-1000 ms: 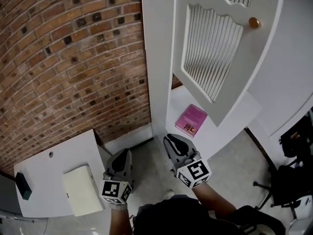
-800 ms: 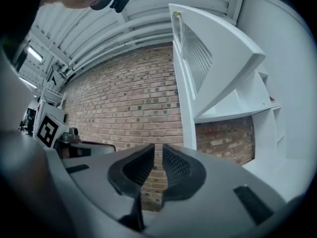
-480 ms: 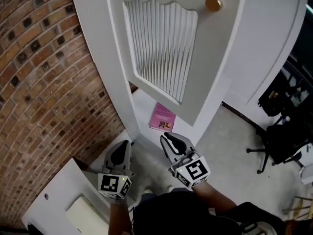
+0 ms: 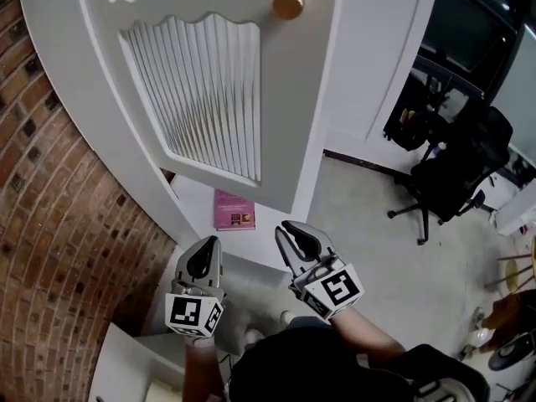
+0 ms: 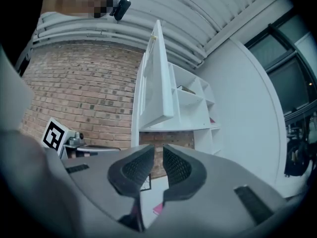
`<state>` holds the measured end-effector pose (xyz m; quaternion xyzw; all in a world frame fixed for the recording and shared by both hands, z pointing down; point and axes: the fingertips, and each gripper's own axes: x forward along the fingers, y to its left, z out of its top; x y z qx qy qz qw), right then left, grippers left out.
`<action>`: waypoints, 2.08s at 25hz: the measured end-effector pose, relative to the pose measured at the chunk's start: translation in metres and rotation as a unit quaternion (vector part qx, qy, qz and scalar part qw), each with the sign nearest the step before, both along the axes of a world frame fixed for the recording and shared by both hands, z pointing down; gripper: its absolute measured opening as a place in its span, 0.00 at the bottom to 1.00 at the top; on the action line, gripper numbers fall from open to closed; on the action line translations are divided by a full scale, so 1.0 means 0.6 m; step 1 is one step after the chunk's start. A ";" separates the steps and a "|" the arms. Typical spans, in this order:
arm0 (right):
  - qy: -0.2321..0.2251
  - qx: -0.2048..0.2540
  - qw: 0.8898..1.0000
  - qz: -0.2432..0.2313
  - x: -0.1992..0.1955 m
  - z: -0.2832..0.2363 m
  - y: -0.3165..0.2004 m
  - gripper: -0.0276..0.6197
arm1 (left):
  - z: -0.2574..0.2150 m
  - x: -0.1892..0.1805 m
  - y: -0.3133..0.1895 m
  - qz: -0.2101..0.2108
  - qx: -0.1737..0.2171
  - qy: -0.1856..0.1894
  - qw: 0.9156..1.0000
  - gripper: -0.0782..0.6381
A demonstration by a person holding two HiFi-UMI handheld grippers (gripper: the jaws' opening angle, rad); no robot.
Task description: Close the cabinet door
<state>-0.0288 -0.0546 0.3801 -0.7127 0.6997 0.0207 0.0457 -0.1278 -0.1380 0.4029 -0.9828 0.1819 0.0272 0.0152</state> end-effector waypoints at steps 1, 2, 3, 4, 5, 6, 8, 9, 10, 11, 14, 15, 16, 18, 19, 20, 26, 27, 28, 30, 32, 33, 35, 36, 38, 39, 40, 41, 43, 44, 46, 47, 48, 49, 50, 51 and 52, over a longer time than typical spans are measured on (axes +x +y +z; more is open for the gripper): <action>0.004 0.004 1.000 0.010 0.007 -0.001 0.007 0.11 | -0.002 0.009 0.001 0.010 0.002 0.002 1.000 0.12; 0.008 0.007 1.000 0.019 0.012 -0.003 0.013 0.11 | -0.005 0.017 0.002 0.018 0.004 0.003 1.000 0.12; 0.012 0.008 1.000 0.027 0.017 -0.006 0.018 0.11 | -0.009 0.025 0.003 0.025 0.006 0.004 1.000 0.12; 0.015 0.008 0.999 0.035 0.021 -0.010 0.023 0.11 | -0.014 0.033 0.004 0.032 0.008 0.004 0.999 0.12; 0.018 0.008 0.999 0.043 0.024 -0.016 0.027 0.11 | -0.017 0.041 0.005 0.040 0.010 0.006 0.999 0.12; 0.020 0.010 0.999 0.050 0.025 -0.021 0.031 0.11 | -0.020 0.047 0.005 0.049 0.012 0.007 0.999 0.12; 0.018 0.014 0.998 0.058 0.026 -0.034 0.035 0.13 | -0.028 0.057 0.005 0.064 0.014 0.011 0.998 0.12; 0.017 0.016 0.998 0.060 0.025 -0.040 0.036 0.14 | -0.033 0.061 0.005 0.071 0.016 0.012 0.997 0.12; 0.016 0.018 0.998 0.061 0.024 -0.046 0.037 0.16 | -0.038 0.065 0.006 0.079 0.018 0.014 0.997 0.12; 0.017 0.020 0.998 0.063 0.022 -0.052 0.039 0.18 | -0.042 0.069 0.008 0.086 0.020 0.016 0.996 0.12; 0.020 0.031 0.997 0.073 0.018 -0.068 0.044 0.18 | -0.050 0.077 0.010 0.104 0.025 0.024 0.994 0.12; 0.021 0.033 0.996 0.076 0.016 -0.073 0.044 0.19 | -0.051 0.078 0.010 0.109 0.027 0.026 0.993 0.12; 0.022 0.035 0.996 0.079 0.015 -0.077 0.044 0.19 | -0.051 0.081 0.010 0.113 0.027 0.026 0.993 0.12; 0.022 0.040 0.995 0.084 0.016 -0.088 0.044 0.19 | -0.053 0.087 0.013 0.122 0.029 0.027 0.992 0.12; 0.020 0.042 0.995 0.087 0.017 -0.094 0.045 0.19 | -0.053 0.091 0.015 0.126 0.029 0.026 0.991 0.12; 0.019 0.045 0.995 0.089 0.017 -0.100 0.044 0.20 | -0.054 0.094 0.017 0.129 0.030 0.026 0.991 0.12; 0.023 0.045 0.993 0.107 0.020 -0.117 0.036 0.20 | -0.069 0.104 0.023 0.146 0.035 0.035 0.988 0.12; 0.021 0.043 0.993 0.112 0.022 -0.117 0.036 0.20 | -0.072 0.105 0.025 0.148 0.036 0.038 0.988 0.12; 0.020 0.041 0.992 0.117 0.024 -0.117 0.036 0.20 | -0.074 0.105 0.026 0.151 0.036 0.040 0.987 0.12; 0.023 0.039 0.991 0.125 0.027 -0.117 0.036 0.19 | -0.077 0.107 0.028 0.155 0.037 0.042 0.986 0.12; 0.024 0.039 0.990 0.132 0.031 -0.117 0.034 0.18 | -0.078 0.109 0.026 0.156 0.038 0.043 0.986 0.12; 0.022 0.039 0.990 0.133 0.033 -0.117 0.033 0.17 | -0.077 0.109 0.024 0.156 0.037 0.044 0.986 0.12; 0.019 0.039 0.990 0.133 0.040 -0.116 0.031 0.17 | -0.077 0.112 0.020 0.153 0.035 0.045 0.987 0.12; 0.017 0.039 0.990 0.133 0.045 -0.116 0.030 0.17 | -0.077 0.113 0.019 0.152 0.034 0.045 0.987 0.12; 0.014 0.041 0.990 0.132 0.055 -0.118 0.028 0.17 | -0.080 0.119 0.017 0.151 0.037 0.044 0.987 0.12; 0.013 0.042 0.990 0.131 0.061 -0.119 0.026 0.17 | -0.081 0.123 0.016 0.150 0.039 0.043 0.987 0.12; 0.011 0.043 0.991 0.129 0.067 -0.120 0.024 0.17 | -0.083 0.127 0.014 0.149 0.041 0.042 0.987 0.12; 0.010 0.044 0.991 0.128 0.073 -0.120 0.020 0.17 | -0.085 0.130 0.011 0.147 0.043 0.040 0.987 0.12; 0.009 0.045 0.991 0.124 0.084 -0.120 0.014 0.17 | -0.088 0.136 0.005 0.141 0.044 0.037 0.988 0.12; 0.009 0.046 0.991 0.122 0.090 -0.121 0.011 0.17 | -0.090 0.139 0.003 0.138 0.045 0.035 0.989 0.12; 0.006 0.047 0.992 0.117 0.105 -0.120 0.003 0.17 | -0.091 0.148 -0.001 0.134 0.045 0.033 0.989 0.12; 0.003 0.048 0.992 0.113 0.113 -0.120 -0.001 0.17 | -0.089 0.154 -0.003 0.132 0.045 0.031 0.990 0.12; 0.001 0.048 0.993 0.110 0.120 -0.119 -0.006 0.17 | -0.088 0.159 -0.006 0.131 0.045 0.030 0.990 0.12; -0.001 0.049 0.993 0.106 0.128 -0.119 -0.012 0.17 | -0.086 0.165 -0.009 0.130 0.045 0.028 0.990 0.12; -0.003 0.050 0.994 0.102 0.135 -0.119 -0.019 0.17 | -0.083 0.172 -0.012 0.129 0.045 0.026 0.990 0.12; -0.004 0.050 0.994 0.098 0.142 -0.119 -0.025 0.17 | -0.081 0.179 -0.016 0.128 0.045 0.025 0.990 0.12; -0.005 0.051 0.994 0.095 0.150 -0.119 -0.031 0.17 | -0.079 0.186 -0.020 0.127 0.045 0.024 0.991 0.12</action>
